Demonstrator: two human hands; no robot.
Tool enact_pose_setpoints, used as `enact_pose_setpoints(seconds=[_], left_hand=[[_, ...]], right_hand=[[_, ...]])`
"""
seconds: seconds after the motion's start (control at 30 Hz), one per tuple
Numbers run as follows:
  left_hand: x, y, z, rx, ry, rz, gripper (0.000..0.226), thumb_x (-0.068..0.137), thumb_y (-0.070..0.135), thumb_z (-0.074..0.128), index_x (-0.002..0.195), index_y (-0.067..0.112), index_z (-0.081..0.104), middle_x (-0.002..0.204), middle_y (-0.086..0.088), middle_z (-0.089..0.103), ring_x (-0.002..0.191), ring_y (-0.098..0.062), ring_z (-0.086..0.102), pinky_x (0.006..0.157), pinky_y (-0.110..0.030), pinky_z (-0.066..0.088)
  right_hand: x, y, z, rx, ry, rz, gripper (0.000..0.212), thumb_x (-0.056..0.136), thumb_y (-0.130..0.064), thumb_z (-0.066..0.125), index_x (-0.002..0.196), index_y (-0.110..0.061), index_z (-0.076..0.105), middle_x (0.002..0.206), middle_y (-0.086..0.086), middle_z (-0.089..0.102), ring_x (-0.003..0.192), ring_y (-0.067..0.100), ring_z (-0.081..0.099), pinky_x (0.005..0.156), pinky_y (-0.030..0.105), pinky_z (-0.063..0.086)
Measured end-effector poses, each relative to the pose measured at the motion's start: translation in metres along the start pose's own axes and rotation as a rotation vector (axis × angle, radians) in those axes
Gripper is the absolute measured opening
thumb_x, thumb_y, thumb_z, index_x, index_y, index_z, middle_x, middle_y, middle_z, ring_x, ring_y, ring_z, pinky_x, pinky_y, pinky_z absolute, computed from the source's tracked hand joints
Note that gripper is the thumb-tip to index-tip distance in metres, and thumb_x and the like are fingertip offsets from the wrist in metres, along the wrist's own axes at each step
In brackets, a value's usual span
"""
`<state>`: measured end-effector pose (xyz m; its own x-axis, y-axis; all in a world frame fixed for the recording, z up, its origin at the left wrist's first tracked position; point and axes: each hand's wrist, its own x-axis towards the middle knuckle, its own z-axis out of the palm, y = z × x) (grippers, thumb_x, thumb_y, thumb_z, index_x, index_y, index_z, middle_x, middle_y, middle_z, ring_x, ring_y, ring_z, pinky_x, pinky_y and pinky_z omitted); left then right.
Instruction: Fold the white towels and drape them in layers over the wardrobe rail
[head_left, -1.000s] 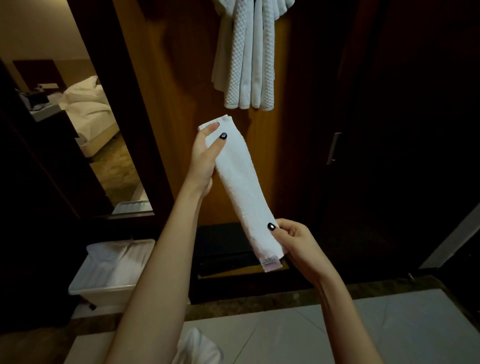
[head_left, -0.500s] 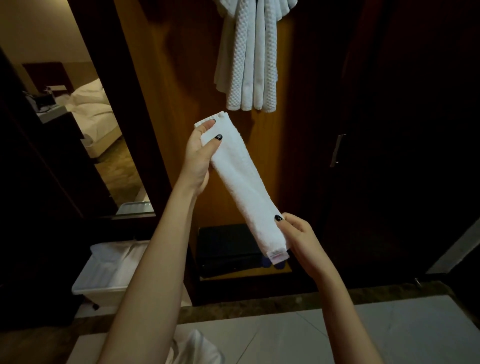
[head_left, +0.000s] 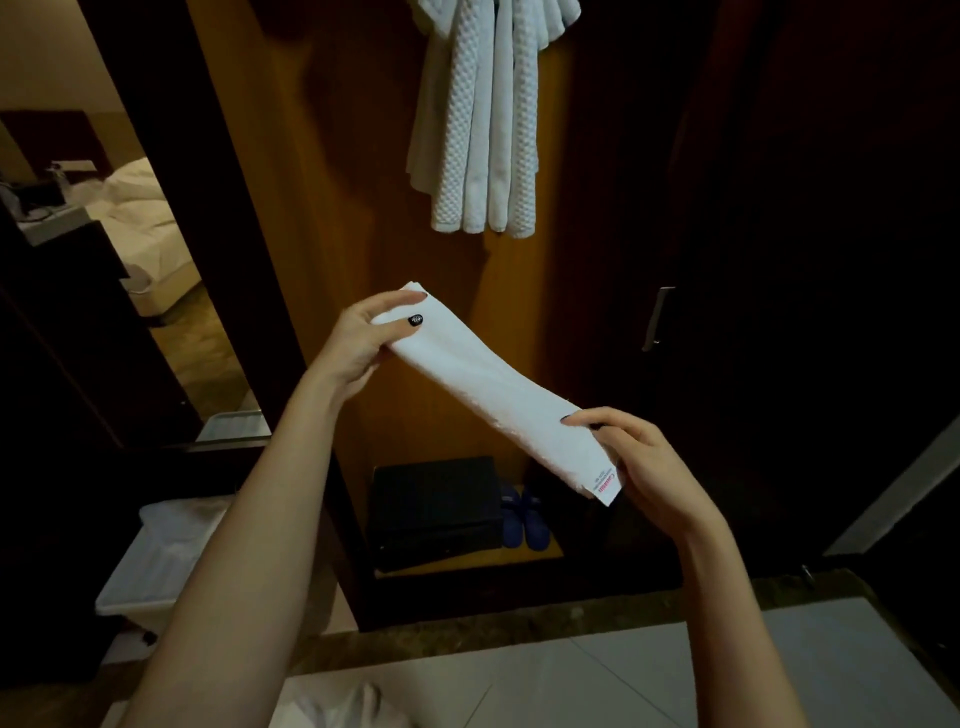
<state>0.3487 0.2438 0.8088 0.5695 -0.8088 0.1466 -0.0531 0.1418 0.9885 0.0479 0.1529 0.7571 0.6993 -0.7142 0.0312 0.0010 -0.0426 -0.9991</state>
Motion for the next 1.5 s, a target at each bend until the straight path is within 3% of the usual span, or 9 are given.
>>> enact_pose_setpoints(seconds=[0.1,0.2,0.4,0.6,0.8,0.97,1.13,1.33,1.5], left_hand=[[0.023,0.006,-0.005,0.026,0.012,0.013,0.026,0.087,0.000,0.064,0.100,0.021,0.072,0.133,0.004,0.052,0.108,-0.012,0.057,0.082,-0.024,0.050],[0.056,0.018,-0.011,0.002,-0.019,0.046,0.028,0.087,0.000,0.064,0.097,0.024,0.074,0.129,0.007,0.055,0.105,-0.008,0.059,0.075,-0.019,0.053],[0.128,0.043,-0.022,0.011,-0.026,0.134,0.033,0.087,-0.003,0.062,0.081,0.026,0.077,0.120,0.005,0.062,0.095,-0.003,0.062,0.068,-0.013,0.052],[0.198,0.113,-0.028,0.089,-0.110,0.286,0.038,0.089,-0.002,0.058,0.075,0.026,0.079,0.089,0.016,0.073,0.081,0.006,0.063,0.063,-0.008,0.047],[0.267,0.187,-0.027,0.094,-0.065,0.509,0.030,0.088,0.000,0.060,0.082,0.023,0.078,0.088,0.015,0.073,0.084,0.006,0.062,0.074,-0.009,0.046],[0.315,0.247,-0.028,0.090,-0.051,0.658,0.024,0.087,0.002,0.063,0.086,0.021,0.077,0.089,0.010,0.074,0.091,-0.004,0.065,0.079,-0.016,0.052],[0.354,0.303,-0.020,0.053,-0.054,0.726,0.025,0.089,0.004,0.060,0.086,0.022,0.078,0.090,0.007,0.072,0.082,-0.004,0.064,0.070,-0.016,0.052],[0.391,0.351,-0.017,-0.042,-0.074,0.804,0.021,0.090,0.010,0.059,0.108,0.016,0.068,0.130,-0.008,0.057,0.104,-0.016,0.062,0.084,-0.031,0.057],[0.417,0.358,-0.015,0.063,-0.019,0.801,0.020,0.093,0.009,0.055,0.112,0.012,0.062,0.099,-0.001,0.072,0.091,-0.011,0.068,0.081,-0.024,0.057]], right_hand=[[0.027,-0.012,-0.008,-0.035,-0.024,-0.001,0.035,0.097,-0.001,0.045,0.095,-0.016,0.077,0.103,0.009,0.067,0.076,0.023,0.057,0.062,0.027,0.043],[0.060,-0.031,-0.012,-0.101,-0.062,-0.059,0.016,0.090,-0.006,0.064,0.100,-0.014,0.073,0.109,0.000,0.068,0.087,0.018,0.065,0.073,0.029,0.050],[0.153,-0.074,-0.034,-0.110,0.151,-0.259,0.022,0.089,0.001,0.062,0.086,-0.018,0.073,0.081,0.002,0.059,0.057,0.008,0.044,0.047,0.016,0.033],[0.246,-0.152,-0.055,-0.071,0.192,-0.378,0.030,0.095,0.002,0.049,0.092,-0.015,0.073,0.089,0.002,0.061,0.067,0.008,0.053,0.052,0.017,0.043],[0.316,-0.251,-0.068,-0.076,0.121,-0.558,0.013,0.095,-0.004,0.055,0.098,-0.012,0.065,0.093,-0.002,0.061,0.077,0.002,0.064,0.062,0.022,0.056],[0.360,-0.326,-0.079,-0.083,0.107,-0.712,0.016,0.092,0.001,0.058,0.097,-0.011,0.066,0.092,0.004,0.062,0.072,0.006,0.067,0.065,0.024,0.058],[0.399,-0.388,-0.084,-0.008,0.075,-0.765,0.016,0.093,0.000,0.054,0.102,-0.009,0.065,0.081,0.001,0.070,0.071,0.007,0.069,0.062,0.021,0.056],[0.436,-0.445,-0.091,0.115,0.054,-0.892,0.021,0.094,-0.003,0.053,0.108,-0.012,0.066,0.098,0.004,0.066,0.085,0.009,0.065,0.070,0.022,0.056],[0.477,-0.460,-0.097,0.172,-0.048,-0.840,0.021,0.094,-0.002,0.052,0.108,-0.009,0.065,0.095,0.005,0.069,0.084,0.010,0.068,0.070,0.023,0.057]])
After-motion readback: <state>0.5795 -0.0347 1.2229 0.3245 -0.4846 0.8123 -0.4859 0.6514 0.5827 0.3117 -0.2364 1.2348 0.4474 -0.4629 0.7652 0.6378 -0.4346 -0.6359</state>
